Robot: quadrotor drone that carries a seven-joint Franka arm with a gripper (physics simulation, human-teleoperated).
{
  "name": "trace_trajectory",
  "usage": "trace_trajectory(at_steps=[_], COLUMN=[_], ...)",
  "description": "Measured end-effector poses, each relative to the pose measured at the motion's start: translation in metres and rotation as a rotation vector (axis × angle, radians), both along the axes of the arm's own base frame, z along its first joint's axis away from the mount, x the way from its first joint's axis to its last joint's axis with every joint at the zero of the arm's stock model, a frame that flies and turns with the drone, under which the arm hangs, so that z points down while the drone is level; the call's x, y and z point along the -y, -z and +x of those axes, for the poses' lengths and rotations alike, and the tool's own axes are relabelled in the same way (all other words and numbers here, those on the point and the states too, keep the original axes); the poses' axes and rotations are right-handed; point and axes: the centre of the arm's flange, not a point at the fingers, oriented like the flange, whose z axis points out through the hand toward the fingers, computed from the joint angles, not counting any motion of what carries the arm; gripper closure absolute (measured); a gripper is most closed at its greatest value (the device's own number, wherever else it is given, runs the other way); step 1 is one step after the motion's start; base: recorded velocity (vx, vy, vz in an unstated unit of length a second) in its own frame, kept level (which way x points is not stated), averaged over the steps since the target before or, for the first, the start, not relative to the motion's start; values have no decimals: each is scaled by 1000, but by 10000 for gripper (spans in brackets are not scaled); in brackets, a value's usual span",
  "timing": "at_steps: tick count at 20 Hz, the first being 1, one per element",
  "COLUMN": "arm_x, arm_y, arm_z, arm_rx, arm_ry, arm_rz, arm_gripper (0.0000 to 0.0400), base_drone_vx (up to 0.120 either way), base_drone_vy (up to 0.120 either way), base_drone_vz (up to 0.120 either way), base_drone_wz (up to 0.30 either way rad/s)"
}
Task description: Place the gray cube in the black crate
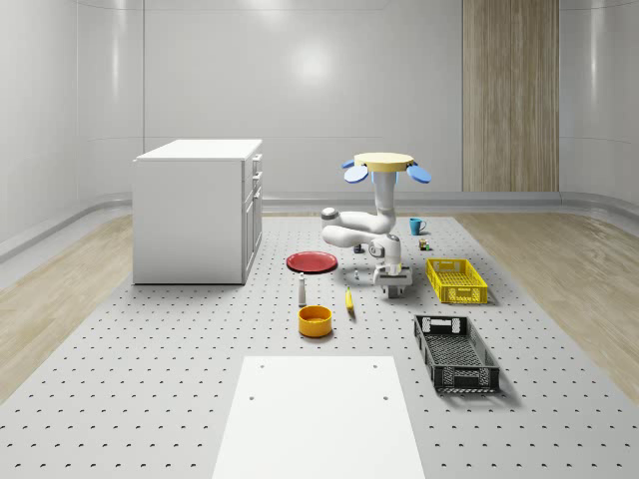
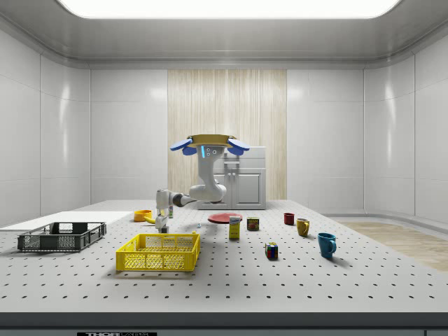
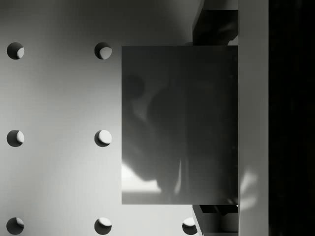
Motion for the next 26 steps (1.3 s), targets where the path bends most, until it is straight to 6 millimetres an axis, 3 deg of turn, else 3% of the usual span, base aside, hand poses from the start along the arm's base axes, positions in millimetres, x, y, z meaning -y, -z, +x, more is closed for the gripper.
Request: trace_trajectory(at_steps=[6, 10, 14, 21, 26], arm_x=[0, 0, 0, 0, 0], arm_y=[0, 0, 0, 1, 15], arm_z=[-4, -5, -6, -6, -6], arm_rx=[0, 0, 0, 0, 0], arm_ry=[0, 0, 0, 0, 0], arm_rz=[0, 0, 0, 0, 0], arm_gripper=[0, 85, 126, 146, 149], base_drone_vx=[0, 0, 0, 0, 0], base_drone_vy=[0, 0, 0, 0, 0], base_drone_vz=[0, 0, 0, 0, 8], base_drone_wz=[0, 0, 0, 0, 0])
